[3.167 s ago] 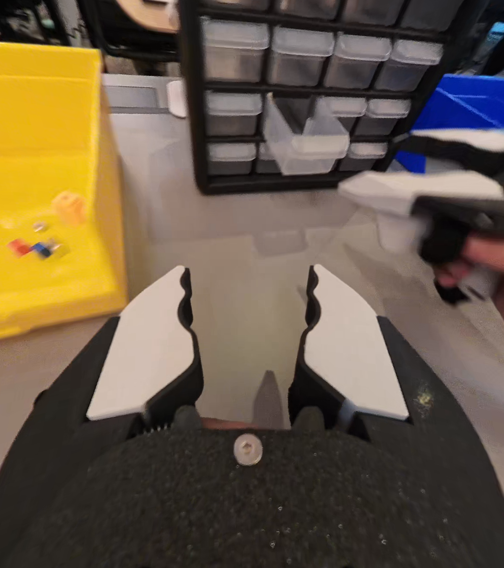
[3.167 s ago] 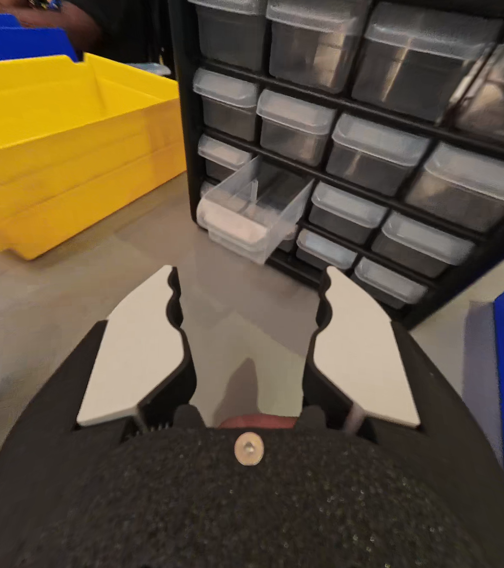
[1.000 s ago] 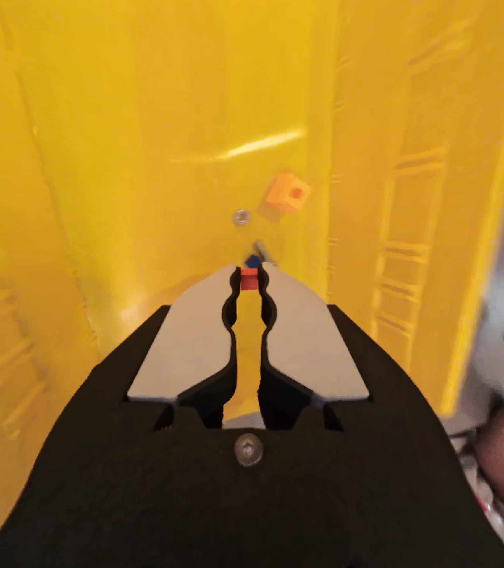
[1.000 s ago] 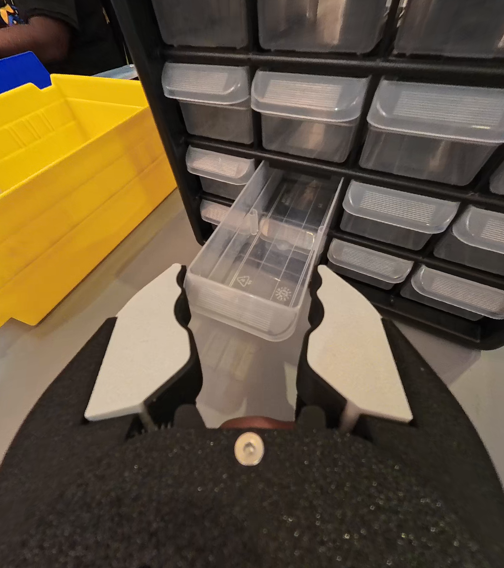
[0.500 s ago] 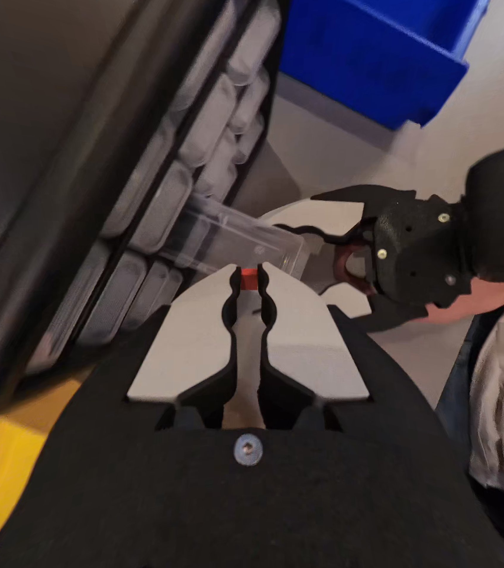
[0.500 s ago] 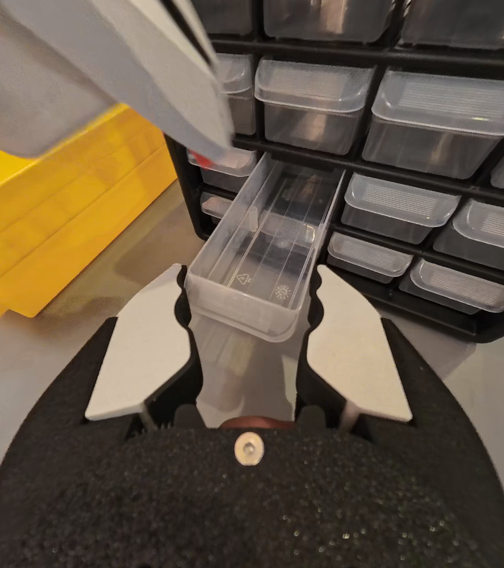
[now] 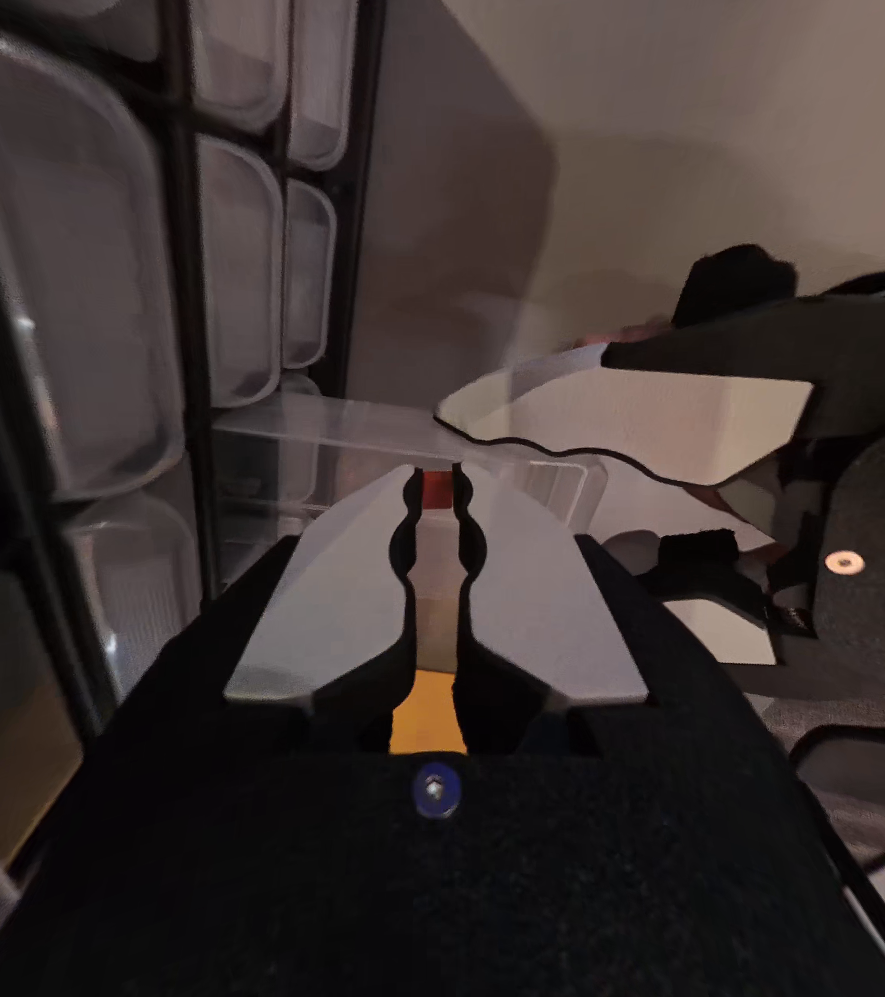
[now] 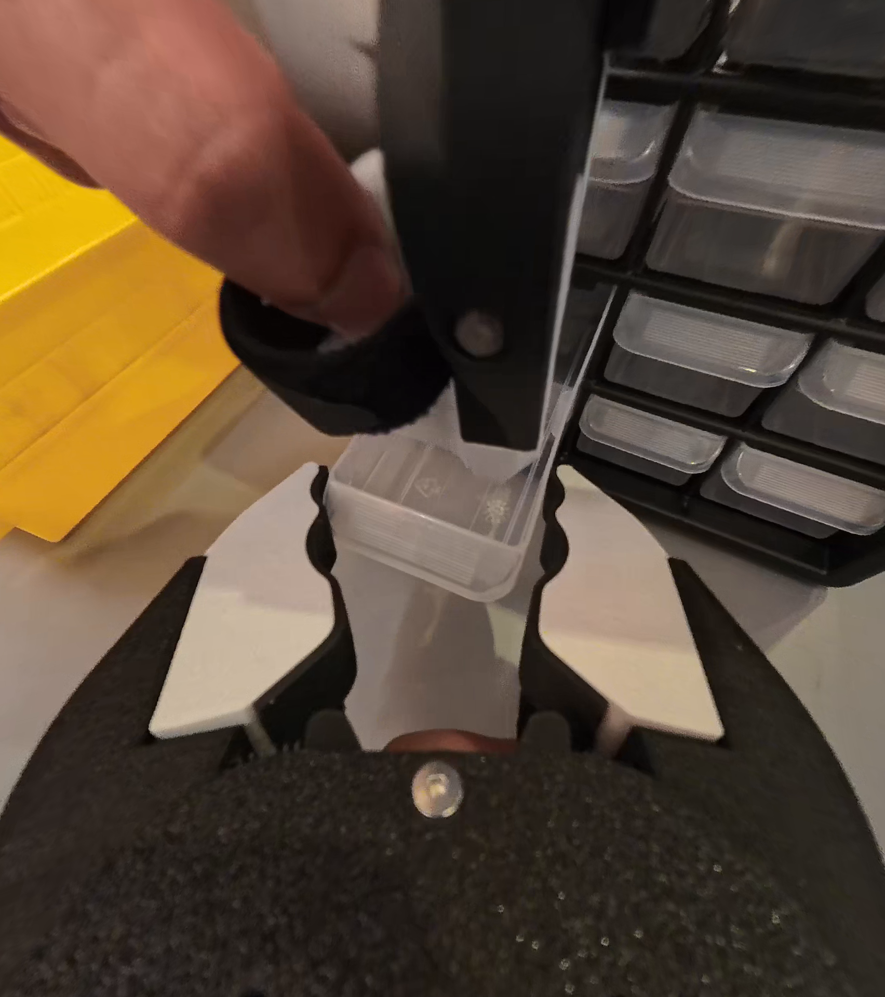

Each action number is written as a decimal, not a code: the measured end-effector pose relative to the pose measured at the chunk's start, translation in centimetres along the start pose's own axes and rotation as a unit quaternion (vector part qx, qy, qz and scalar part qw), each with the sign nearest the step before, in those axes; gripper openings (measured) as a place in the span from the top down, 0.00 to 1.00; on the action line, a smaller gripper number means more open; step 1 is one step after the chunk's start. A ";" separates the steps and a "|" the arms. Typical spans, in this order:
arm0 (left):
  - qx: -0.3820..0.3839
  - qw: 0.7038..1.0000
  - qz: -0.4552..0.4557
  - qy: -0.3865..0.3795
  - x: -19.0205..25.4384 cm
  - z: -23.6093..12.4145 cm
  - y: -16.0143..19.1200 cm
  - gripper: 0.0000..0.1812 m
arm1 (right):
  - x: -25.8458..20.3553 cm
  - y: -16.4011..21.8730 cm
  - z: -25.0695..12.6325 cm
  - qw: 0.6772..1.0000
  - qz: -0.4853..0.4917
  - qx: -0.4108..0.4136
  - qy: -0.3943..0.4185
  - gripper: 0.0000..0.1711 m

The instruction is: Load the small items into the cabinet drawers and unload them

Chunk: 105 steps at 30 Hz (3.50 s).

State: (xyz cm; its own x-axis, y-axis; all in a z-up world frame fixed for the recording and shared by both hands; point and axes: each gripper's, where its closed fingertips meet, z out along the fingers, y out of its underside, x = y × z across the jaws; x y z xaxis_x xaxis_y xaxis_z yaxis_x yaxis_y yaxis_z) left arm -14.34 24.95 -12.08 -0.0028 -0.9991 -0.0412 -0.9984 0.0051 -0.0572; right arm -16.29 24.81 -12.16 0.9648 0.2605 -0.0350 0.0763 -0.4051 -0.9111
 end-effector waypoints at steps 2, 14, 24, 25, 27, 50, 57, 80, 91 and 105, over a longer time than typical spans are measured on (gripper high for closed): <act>-0.029 0.999 0.008 -0.010 -0.3 0.6 0.3 0.94 | 0.0 0.0 0.0 1.000 0.002 -0.001 -0.001 0.56; -0.057 0.997 -0.005 -0.044 -0.9 0.5 0.8 0.89 | 0.1 0.1 0.1 1.000 -0.004 -0.003 0.003 0.56; 0.318 0.880 -0.324 -0.143 -0.2 -6.6 7.5 0.84 | 0.1 0.0 0.1 1.000 0.001 -0.002 0.000 0.56; 0.355 0.835 -0.392 -0.150 0.4 -6.4 9.2 0.84 | 0.1 0.0 0.1 1.000 0.005 -0.001 -0.001 0.56; 0.440 0.760 -0.458 -0.138 3.2 -5.4 11.2 0.81 | 0.1 -0.1 0.1 1.000 0.011 0.000 -0.003 0.56; 0.520 0.719 -0.442 -0.136 12.3 -1.1 11.3 0.69 | -0.8 1.9 0.0 0.999 -0.027 -0.019 -0.003 0.64; 0.556 0.723 -0.397 -0.103 13.6 -2.4 9.1 0.69 | -2.2 1.7 0.1 0.999 -0.022 -0.013 -0.026 0.81; 0.526 0.738 -0.413 -0.088 13.2 -0.7 9.6 0.69 | 2.0 -2.4 5.6 0.999 -0.048 -0.016 0.004 0.78; 0.520 0.738 -0.421 -0.089 12.9 -0.4 10.2 0.69 | 0.2 -0.8 0.9 0.989 -0.134 -0.024 -0.056 0.75; 0.504 0.747 -0.423 -0.099 12.8 0.2 10.2 0.69 | 1.3 3.2 -12.5 0.975 -0.185 0.110 -0.056 0.76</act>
State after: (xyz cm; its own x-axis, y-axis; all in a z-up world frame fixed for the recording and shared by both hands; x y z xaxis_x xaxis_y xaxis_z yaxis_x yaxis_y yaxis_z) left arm -24.56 12.19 -13.35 0.7122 -0.6374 0.2941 -0.0882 -0.4969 -0.8633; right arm -11.64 12.88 -10.03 0.8470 0.4526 0.2790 0.3457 -0.0701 -0.9357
